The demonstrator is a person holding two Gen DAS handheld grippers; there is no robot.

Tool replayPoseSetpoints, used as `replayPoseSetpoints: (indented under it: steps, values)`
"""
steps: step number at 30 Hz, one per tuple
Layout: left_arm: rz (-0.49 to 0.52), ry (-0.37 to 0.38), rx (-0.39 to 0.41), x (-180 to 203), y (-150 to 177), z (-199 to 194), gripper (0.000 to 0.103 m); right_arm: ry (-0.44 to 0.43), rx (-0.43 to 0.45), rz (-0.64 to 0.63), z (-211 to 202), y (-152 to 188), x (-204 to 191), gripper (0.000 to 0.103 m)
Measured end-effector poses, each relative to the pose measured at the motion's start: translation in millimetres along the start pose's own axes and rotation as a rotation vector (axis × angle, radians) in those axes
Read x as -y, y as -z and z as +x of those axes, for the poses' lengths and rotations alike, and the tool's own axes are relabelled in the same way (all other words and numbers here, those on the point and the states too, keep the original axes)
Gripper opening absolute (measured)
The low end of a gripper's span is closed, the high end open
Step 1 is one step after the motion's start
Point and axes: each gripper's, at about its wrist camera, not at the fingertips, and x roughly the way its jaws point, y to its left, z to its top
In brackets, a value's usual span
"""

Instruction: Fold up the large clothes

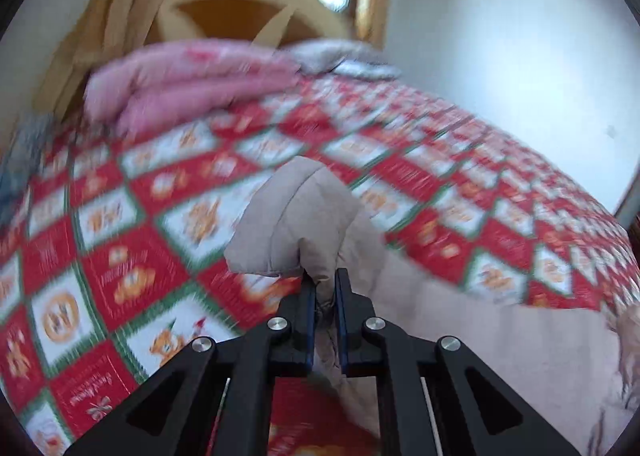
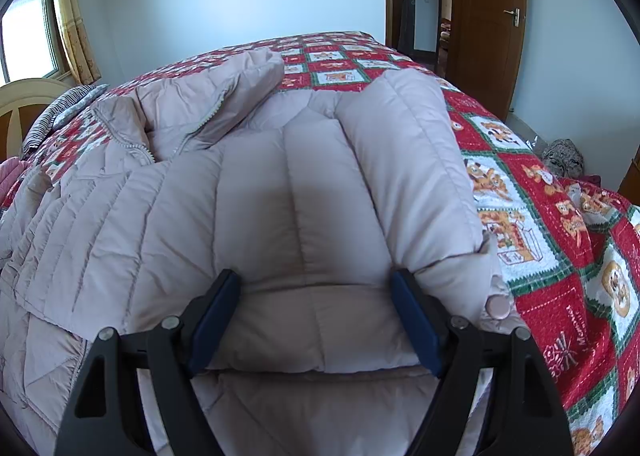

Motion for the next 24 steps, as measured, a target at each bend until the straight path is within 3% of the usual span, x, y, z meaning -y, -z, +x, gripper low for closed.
replayPoseSetpoints:
  steps: [2, 8, 12, 14, 16, 18, 21, 24]
  values:
    - [0.051, 0.070, 0.053, 25.1, -6.5, -24.6, 0.008, -0.003, 0.001, 0.004, 0.0, 0.3, 0.4, 0.081]
    - [0.306, 0.423, 0.214, 133.3, 8.1, -129.5, 0.008, -0.005, 0.002, 0.005, 0.1, 0.5, 1.1, 0.081]
    - [0.498, 0.669, 0.233, 203.1, 64.7, -191.0, 0.008, -0.010, 0.003, 0.009, 0.2, 0.4, 1.5, 0.081]
    - [0.562, 0.766, 0.196, 231.3, 96.0, -208.2, 0.008, -0.013, 0.004, 0.013, 0.0, 0.7, 1.9, 0.081]
    - [0.617, 0.826, 0.150, 255.9, 130.1, -217.0, 0.008, -0.016, 0.005, 0.016, -0.1, 0.6, 3.1, 0.081]
    - [0.661, 0.837, 0.103, 275.7, 160.0, -217.5, 0.008, -0.018, 0.006, 0.017, -0.1, 0.6, 3.9, 0.081]
    - [0.750, 0.787, -0.001, 300.0, 204.4, -203.6, 0.008, -0.022, 0.007, 0.021, -0.4, 1.0, 5.2, 0.081]
    - [0.746, 0.766, -0.090, 289.0, 215.3, -190.2, 0.008, -0.024, 0.007, 0.022, -0.6, 1.2, 5.6, 0.081]
